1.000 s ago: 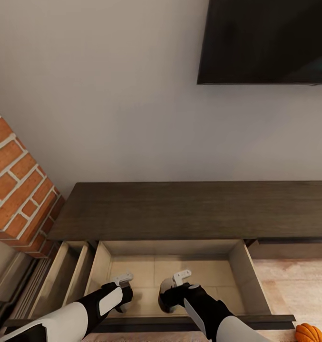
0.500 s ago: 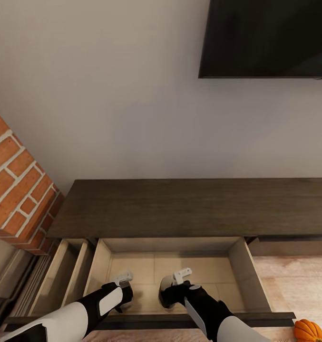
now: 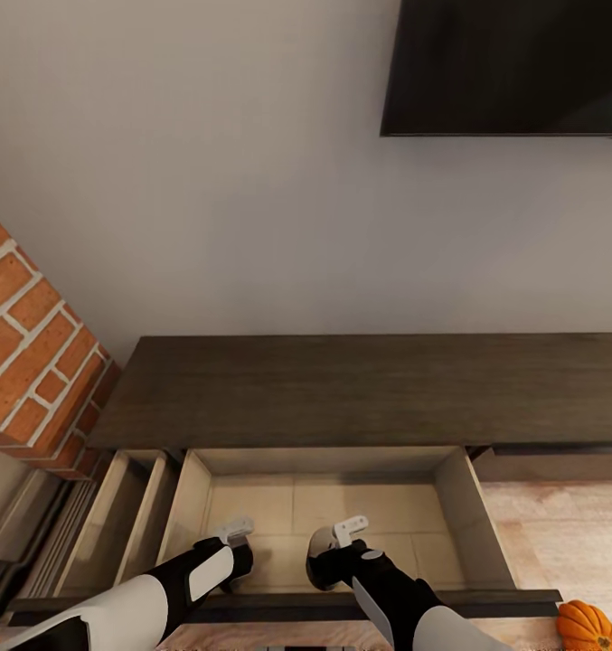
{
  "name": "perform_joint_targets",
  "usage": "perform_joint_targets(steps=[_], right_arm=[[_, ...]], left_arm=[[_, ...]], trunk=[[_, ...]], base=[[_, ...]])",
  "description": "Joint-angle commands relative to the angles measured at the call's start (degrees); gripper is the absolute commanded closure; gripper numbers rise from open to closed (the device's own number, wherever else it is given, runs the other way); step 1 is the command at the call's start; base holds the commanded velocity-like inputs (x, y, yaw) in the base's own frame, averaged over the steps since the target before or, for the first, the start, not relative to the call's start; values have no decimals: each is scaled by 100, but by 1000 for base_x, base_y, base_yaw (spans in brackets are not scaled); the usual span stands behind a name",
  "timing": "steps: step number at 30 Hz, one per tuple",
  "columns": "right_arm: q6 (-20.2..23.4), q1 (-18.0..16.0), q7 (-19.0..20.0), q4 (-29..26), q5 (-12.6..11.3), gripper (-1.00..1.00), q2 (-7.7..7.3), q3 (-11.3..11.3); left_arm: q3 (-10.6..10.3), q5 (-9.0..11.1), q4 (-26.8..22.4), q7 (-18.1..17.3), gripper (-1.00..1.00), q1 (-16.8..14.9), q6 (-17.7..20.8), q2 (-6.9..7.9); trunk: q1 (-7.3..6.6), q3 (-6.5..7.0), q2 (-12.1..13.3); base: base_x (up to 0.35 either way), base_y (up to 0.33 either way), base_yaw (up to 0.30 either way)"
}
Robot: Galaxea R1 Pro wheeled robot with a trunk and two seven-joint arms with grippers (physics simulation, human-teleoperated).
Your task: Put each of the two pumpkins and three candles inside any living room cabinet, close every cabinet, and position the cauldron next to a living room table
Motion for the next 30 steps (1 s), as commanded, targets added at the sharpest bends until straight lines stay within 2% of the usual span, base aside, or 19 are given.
perform_joint_targets(steps=[1,8,20,30], right_arm=[[-1,0,3,2,-2,100,0,-3],[-27,0,2,-1,22,100,-7,-3],[-424,0,2,-8,46,100,-17,1],[-441,0,2,-111,67,100,-20,1]], left_arm=[[-2,53,4,1,100,3,3,1],[-2,51,4,1,100,3,-14,3],[-2,51,-9,-8,100,-8,-58,-7],[-2,51,-12,-16,100,-63,-84,-8]], trunk=[[0,-10,0],[0,-74,0],[0,-183,0],[0,-274,0]], base=[[0,0,0],[0,0,0],[0,0,0],[0,0,0]])
